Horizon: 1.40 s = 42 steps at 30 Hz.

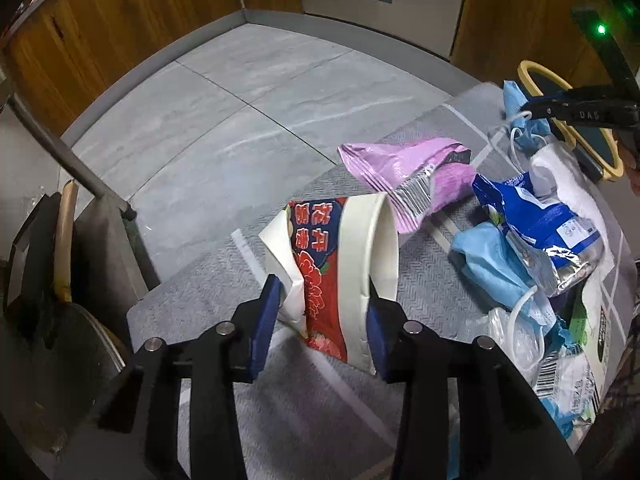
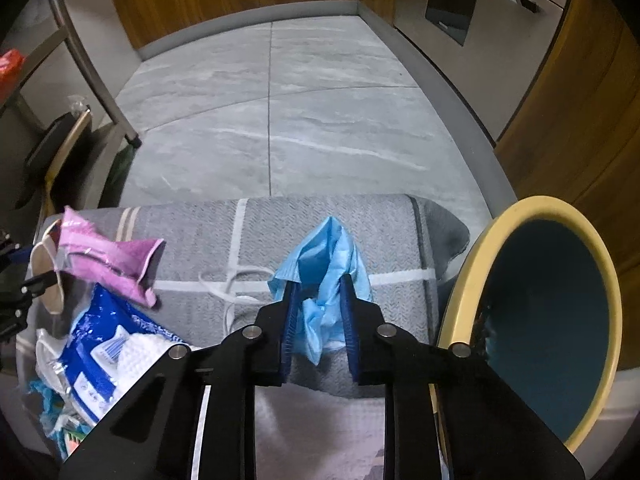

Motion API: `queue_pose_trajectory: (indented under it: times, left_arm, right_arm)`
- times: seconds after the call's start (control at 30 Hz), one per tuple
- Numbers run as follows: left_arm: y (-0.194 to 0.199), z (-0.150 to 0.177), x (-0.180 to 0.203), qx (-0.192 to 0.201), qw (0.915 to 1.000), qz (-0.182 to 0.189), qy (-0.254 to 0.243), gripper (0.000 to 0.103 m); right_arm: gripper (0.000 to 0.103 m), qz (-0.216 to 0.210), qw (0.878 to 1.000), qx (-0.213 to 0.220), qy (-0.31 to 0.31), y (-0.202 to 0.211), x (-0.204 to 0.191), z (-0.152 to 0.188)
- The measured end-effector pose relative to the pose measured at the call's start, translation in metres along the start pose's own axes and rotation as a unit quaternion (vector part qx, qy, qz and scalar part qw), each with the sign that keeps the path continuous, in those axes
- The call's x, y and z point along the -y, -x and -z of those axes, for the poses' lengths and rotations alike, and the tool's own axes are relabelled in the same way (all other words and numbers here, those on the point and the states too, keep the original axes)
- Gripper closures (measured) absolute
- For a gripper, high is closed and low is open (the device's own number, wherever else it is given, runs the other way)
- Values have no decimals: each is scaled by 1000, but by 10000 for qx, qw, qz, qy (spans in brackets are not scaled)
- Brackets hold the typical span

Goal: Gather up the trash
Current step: 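Grasp the paper cup with the left tool while the right tool grasps the blue face mask, then carry the paper cup with the left tool while the right tool carries the mask over the bin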

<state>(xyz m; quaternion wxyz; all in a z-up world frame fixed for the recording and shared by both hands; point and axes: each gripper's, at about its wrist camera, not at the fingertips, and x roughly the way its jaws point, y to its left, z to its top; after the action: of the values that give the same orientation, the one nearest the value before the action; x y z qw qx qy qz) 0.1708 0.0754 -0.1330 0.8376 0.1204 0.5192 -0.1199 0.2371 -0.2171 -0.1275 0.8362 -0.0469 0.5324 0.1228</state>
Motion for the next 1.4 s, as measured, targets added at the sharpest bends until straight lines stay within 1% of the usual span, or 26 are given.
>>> queue_pose_trajectory:
  times: [0.07, 0.1, 0.13, 0.17, 0.23, 0.33, 0.4, 0.5, 0.6, 0.67, 0.8, 0.9, 0.97, 1.07, 1.23, 1.4]
  left_arm:
    - [3, 2, -5, -7, 10000, 1, 94, 68]
    - [4, 4, -7, -36, 9999, 11, 128, 73]
    - [5, 5, -8, -68, 9999, 7, 145, 87]
    - [5, 7, -10, -139, 9998, 25, 166, 89]
    - [6, 9, -11, -185, 9996, 36, 201, 89]
    - [8, 11, -6, -251, 9996, -130, 88, 89]
    - [15, 10, -5, -196, 9996, -164, 109, 89]
    - [30, 7, -3, -35, 9997, -173, 147, 89]
    - [50, 2, 1, 207, 9993, -125, 285, 89]
    - [65, -1, 9, 378, 9986, -134, 330, 89]
    - [90, -4, 28, 645, 9967, -31, 492, 89]
    - [106, -6, 42, 861, 9953, 6, 453, 89]
    - [115, -6, 53, 991, 9938, 101, 485, 89]
    - [126, -6, 70, 1109, 9927, 150, 440, 89]
    - [136, -9, 90, 1241, 9912, 243, 385, 89]
    - [140, -18, 114, 1375, 9896, 357, 204, 89]
  right_arm:
    - [86, -39, 10000, 36, 28, 2, -1, -1]
    - [89, -62, 10000, 37, 43, 4, -1, -1]
    - [90, -71, 10000, 40, 57, 5, -2, -1]
    - [90, -77, 9999, 40, 65, 6, -2, -1]
    - [91, -137, 9999, 39, 46, 10, -2, -1]
    - [91, -145, 9998, 93, 36, 17, -2, -1]
    - [91, -132, 9998, 138, 7, 22, -1, 0]
    - [91, -133, 9996, 255, -71, 36, 0, 0]
    - [91, -188, 9989, 401, -179, 53, 1, 1]
    - [91, -182, 9983, 515, -179, 66, 1, 2]
    - [91, -175, 9968, 769, -161, 95, -1, 6]
    - [91, -181, 9949, 985, -141, 117, 0, 9]
    - [91, -215, 9928, 1154, -229, 135, 3, 12]
    - [91, -300, 9902, 1302, -419, 154, 11, 19]
    - [91, -321, 9863, 1530, -525, 180, 21, 30]
    - [91, -427, 9821, 1699, -692, 200, 34, 41]
